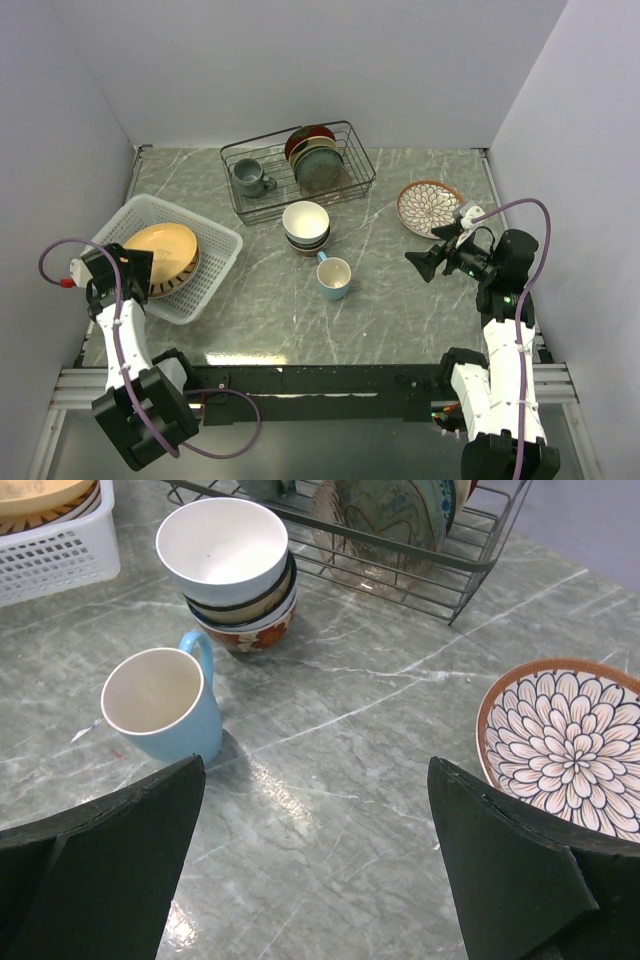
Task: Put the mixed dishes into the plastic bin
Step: Place the plate in the plastic bin.
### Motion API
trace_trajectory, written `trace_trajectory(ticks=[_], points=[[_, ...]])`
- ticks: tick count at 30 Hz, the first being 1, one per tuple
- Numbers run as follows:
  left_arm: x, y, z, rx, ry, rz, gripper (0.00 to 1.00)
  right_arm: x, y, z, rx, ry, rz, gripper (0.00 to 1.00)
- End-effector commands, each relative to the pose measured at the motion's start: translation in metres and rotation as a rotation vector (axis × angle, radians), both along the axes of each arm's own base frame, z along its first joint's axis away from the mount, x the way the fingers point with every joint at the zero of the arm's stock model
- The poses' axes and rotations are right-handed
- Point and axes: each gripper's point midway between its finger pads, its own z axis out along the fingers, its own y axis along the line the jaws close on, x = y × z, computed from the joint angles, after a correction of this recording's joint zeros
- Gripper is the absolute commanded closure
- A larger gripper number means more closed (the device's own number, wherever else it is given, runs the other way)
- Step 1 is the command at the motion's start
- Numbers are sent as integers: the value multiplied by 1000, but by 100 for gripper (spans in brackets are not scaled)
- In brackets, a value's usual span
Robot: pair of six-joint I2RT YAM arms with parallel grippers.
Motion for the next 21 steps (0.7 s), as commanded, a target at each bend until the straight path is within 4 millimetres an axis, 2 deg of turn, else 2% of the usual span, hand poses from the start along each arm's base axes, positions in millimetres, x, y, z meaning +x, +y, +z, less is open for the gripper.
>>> trace_trajectory(ticks=[1,11,14,21], points=[[-3,1,8,11,-7,7,18,3,-4,12,-18,-44,-15,0],[-3,-6,15,-23,14,-30,5,4,-5,11,-23,-43,-21,0],[-6,-9,12,-56,60,-34,1,4,-5,12,-24,-45,-23,0],[-10,-14,8,-95,156,-75,1,4,-6,11,-26,-44,-27,0]])
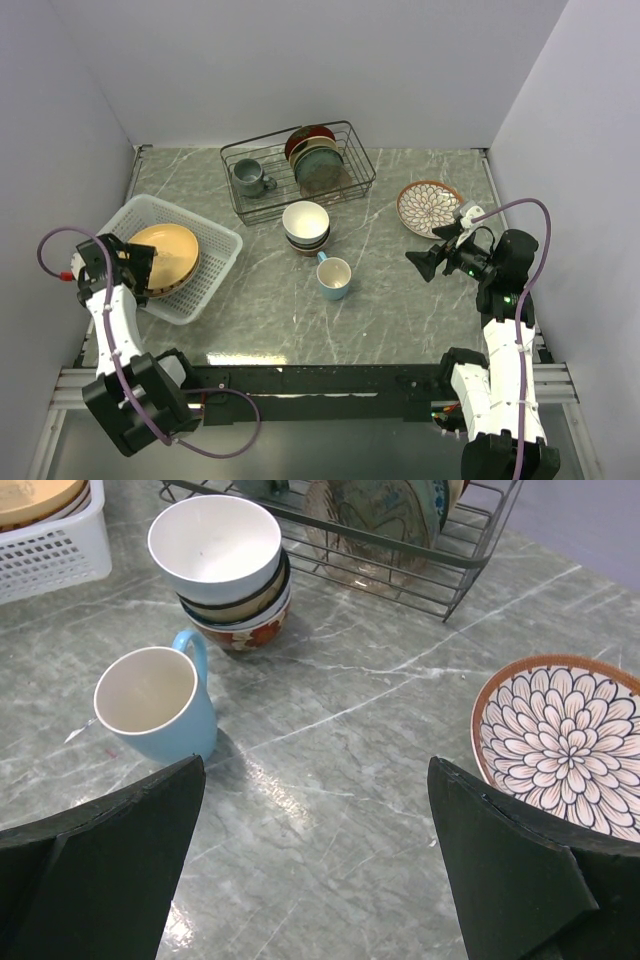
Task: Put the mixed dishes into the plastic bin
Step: Place the plate in the plastic bin.
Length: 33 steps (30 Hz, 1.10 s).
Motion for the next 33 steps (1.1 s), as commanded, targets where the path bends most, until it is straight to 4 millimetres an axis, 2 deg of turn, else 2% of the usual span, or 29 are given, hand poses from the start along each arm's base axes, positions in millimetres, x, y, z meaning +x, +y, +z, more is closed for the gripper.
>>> trace_trajectory(ticks=[1,10,15,20,25,26,28,29,31,33], points=[[-6,-3,4,-22,65,-35,1,4,-4,11,-21,-44,-15,0],[-11,3,10,-35,168,-21,1,5,-6,11,-24,-45,-26,0],[-9,7,26,-28,186,-30,1,5,-7,10,-26,-42,-30,0],[-2,6,49,1,121,-58,1,6,-9,10,-31,-45,-41,0],[18,-10,72,31,-40,-216,1,7,-11,8,-33,-41,-48,0],[21,-19,78,29,-87,-277,1,7,-11,9,-34,-42,-50,0],[24,-29,77,24,-128,-330,1,8,-12,8,-35,-41,-54,0],[30,-37,86,29,-190,-389,1,8,-13,8,-36,-42,-55,0],[31,-46,84,21,-230,-438,1,8,-13,8,-37,-42,-58,0],[36,-57,92,39,-292,-516,1,8,-14,8,-39,-44,-64,0]])
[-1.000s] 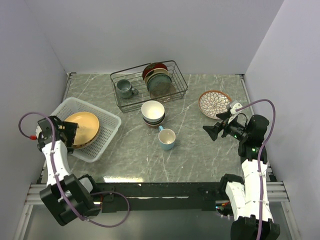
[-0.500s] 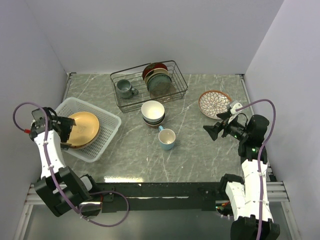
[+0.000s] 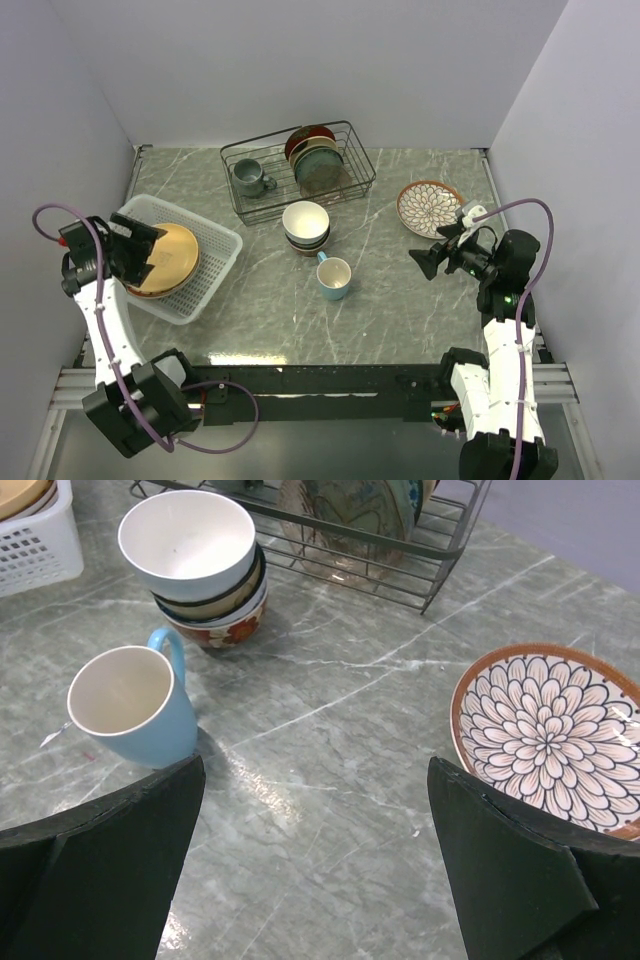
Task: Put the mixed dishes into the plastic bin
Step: Place the plate in the plastic bin, then pick up the plate at the center of the board.
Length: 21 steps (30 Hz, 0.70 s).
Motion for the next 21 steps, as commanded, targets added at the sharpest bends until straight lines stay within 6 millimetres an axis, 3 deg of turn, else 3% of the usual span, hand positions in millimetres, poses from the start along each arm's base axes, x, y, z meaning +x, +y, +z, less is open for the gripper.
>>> trace_trajectory(ticks=[1,14,19,21], points=[[14,-31,20,11,-176,-220,1,3,-6,9,-23,-41,-20,0],[14,-107,48,89,-449,-680,1,2,-9,5,-41,-57,-27,0],[9,-124,52,78,-528,-754,1,1,-7,5,-39,-61,-5,0],[6,-134,62,82,-586,-794,1,1,-8,4,-42,-62,-2,0]])
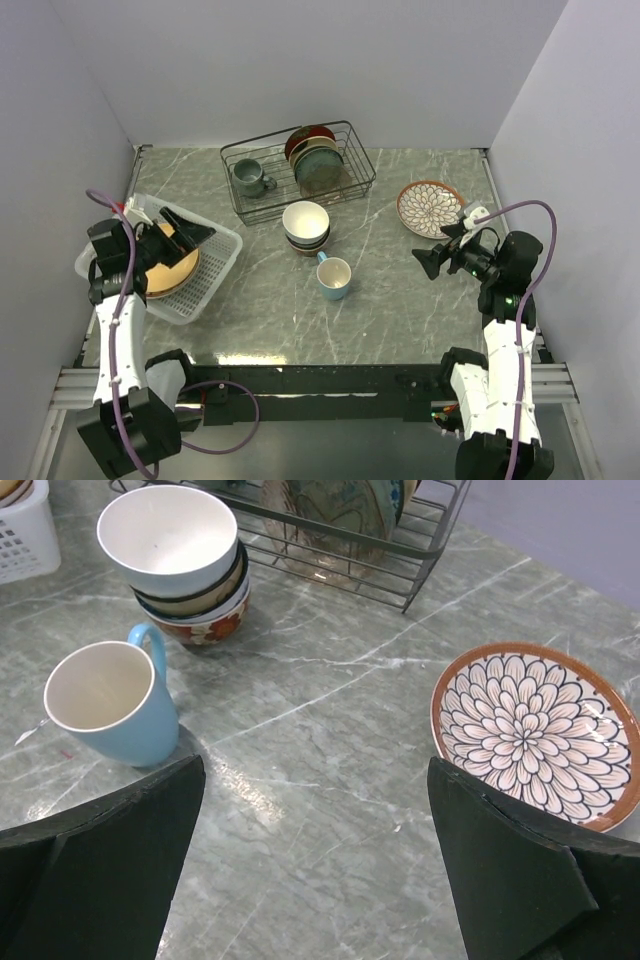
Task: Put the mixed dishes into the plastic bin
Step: Pick up the plate at the center of the board.
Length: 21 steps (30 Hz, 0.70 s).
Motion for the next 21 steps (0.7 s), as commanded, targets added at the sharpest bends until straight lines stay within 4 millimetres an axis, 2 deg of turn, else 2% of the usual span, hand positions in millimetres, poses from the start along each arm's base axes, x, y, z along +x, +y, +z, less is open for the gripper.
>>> trace_trajectory(ticks=[1,5,9,16,21], points=[[-4,-21,30,16,-187,-125,1,0,0,5,-21,-38,22,0],[-10,-34,39,89,-242,-164,1,3,-5,4,-38,-32,-5,0],[-10,-33,40,169,-276,-124,1,5,-9,9,-45,-12,-27,0],[1,-13,47,261,-320,7,1,22,-32,34,-2,14,-203,0],[10,-1,53,321,-319,77,1,31,-34,44,63,43,-230,0]])
